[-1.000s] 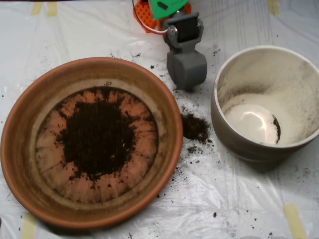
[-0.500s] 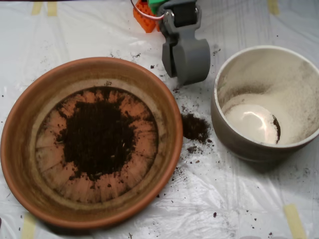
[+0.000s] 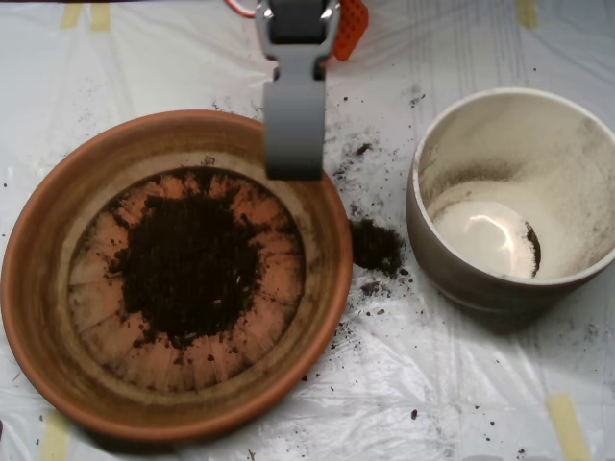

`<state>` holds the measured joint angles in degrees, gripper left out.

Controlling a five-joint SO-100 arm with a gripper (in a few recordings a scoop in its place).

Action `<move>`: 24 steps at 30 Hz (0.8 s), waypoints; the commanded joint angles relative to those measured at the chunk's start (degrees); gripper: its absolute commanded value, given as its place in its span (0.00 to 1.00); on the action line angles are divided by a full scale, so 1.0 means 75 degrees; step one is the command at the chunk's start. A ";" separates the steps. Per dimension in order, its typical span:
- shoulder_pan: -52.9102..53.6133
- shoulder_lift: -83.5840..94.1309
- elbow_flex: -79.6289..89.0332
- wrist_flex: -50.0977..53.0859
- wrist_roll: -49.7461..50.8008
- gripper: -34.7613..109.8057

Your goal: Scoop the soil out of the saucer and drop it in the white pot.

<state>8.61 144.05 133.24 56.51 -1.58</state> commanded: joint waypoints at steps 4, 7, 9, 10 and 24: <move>0.1559 -0.1043 -0.0785 -0.0457 0.0680 0.40; 0.1898 -0.1336 -0.0715 -0.0609 0.0938 0.40; 0.2145 -0.1617 -0.0645 -0.0797 0.1090 0.41; 0.2238 -0.1816 -0.0621 -0.0891 0.1137 0.41; 0.3328 -0.5168 -0.1477 -0.1477 0.0973 0.47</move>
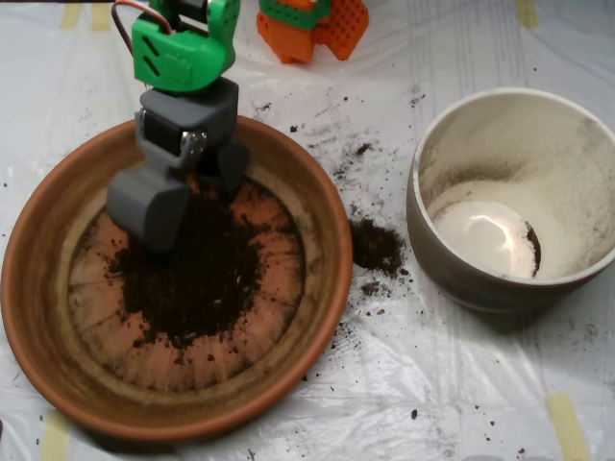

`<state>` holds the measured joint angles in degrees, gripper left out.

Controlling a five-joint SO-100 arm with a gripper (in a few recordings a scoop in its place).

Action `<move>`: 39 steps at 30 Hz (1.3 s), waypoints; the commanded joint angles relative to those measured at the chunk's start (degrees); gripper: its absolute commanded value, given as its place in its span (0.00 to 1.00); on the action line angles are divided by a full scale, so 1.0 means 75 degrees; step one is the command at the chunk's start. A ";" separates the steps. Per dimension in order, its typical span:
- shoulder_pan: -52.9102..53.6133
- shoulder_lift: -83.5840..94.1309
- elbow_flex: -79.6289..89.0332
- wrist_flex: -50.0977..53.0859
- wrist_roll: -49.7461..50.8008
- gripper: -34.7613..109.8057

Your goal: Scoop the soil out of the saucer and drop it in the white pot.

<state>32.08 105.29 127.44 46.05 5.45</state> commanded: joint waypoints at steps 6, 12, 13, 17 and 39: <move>0.0516 -0.0469 -0.1008 -0.0328 0.0059 0.48; 0.0563 -0.2297 -0.2555 0.0328 -0.0035 0.47; 0.0539 -0.2602 -0.2883 0.0586 -0.0059 0.47; 0.0422 -0.3293 -0.3621 0.1102 -0.0246 0.45; 0.0410 -0.1898 -0.1945 -0.1523 -0.1254 0.24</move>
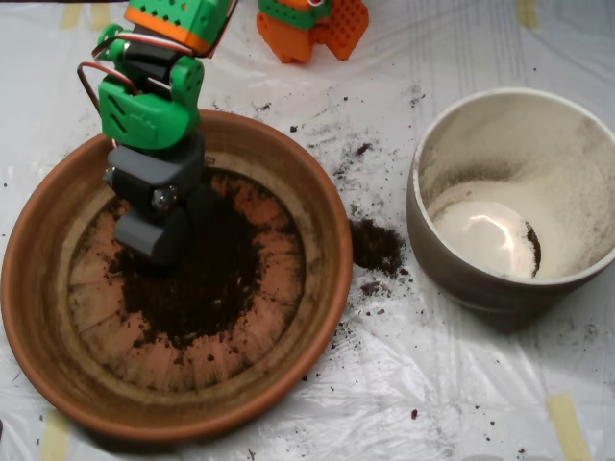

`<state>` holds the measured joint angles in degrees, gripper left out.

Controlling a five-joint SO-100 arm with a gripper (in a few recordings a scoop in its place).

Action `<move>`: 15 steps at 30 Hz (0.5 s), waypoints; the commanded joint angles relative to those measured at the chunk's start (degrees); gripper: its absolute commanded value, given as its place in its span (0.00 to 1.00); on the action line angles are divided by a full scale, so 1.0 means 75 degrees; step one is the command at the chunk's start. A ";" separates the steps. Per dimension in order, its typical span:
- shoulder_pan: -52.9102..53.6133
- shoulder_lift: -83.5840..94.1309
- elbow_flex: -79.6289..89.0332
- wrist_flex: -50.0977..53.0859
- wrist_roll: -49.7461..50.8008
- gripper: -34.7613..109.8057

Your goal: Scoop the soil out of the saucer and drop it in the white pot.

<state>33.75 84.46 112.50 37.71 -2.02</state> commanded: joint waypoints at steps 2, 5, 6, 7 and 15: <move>0.0187 0.1043 0.0223 -0.0809 -0.0457 0.24; 0.0117 0.1500 0.0727 -0.1395 -0.0785 0.24; 0.0070 0.1746 0.0949 -0.1559 -0.0902 0.24; 0.0000 0.2027 0.1172 -0.1664 -0.0984 0.24; -0.0809 0.4477 0.1746 -0.0539 -0.0891 0.24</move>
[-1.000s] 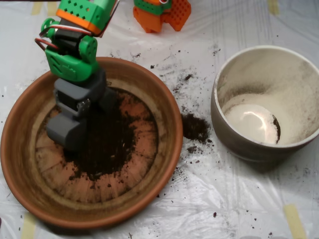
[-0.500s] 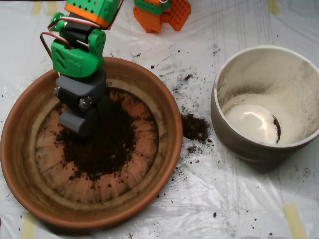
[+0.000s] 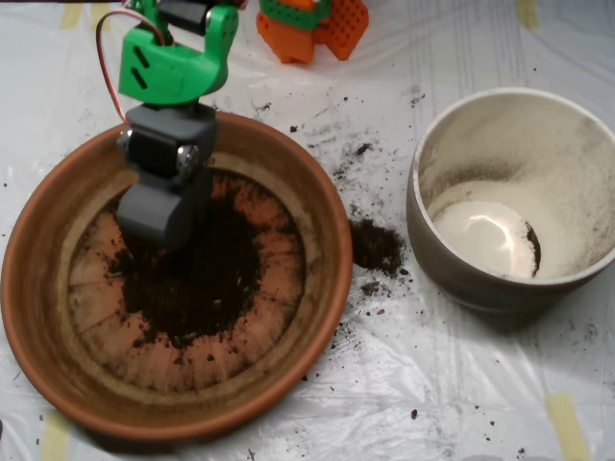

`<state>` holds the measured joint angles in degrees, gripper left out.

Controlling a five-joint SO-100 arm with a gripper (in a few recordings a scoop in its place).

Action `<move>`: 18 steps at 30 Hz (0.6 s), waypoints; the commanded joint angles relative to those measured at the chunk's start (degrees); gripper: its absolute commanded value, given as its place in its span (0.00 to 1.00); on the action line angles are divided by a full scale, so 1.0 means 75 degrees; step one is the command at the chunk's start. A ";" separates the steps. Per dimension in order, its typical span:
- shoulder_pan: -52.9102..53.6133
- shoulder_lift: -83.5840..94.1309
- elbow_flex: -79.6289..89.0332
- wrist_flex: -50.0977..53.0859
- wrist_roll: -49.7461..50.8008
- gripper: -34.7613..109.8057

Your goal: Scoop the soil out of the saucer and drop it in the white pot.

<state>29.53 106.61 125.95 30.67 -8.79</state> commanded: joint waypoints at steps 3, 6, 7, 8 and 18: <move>-0.0609 0.2262 -0.0047 0.0926 0.0082 0.24; -0.0926 0.2941 -0.0070 0.1371 0.0094 0.24; -0.1020 0.3164 -0.0105 0.1535 0.0094 0.24; -0.1102 0.3363 -0.0152 0.1687 0.0082 0.24; -0.1617 0.4219 -0.1160 0.2895 0.0023 0.24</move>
<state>18.02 133.95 124.98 50.62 -7.82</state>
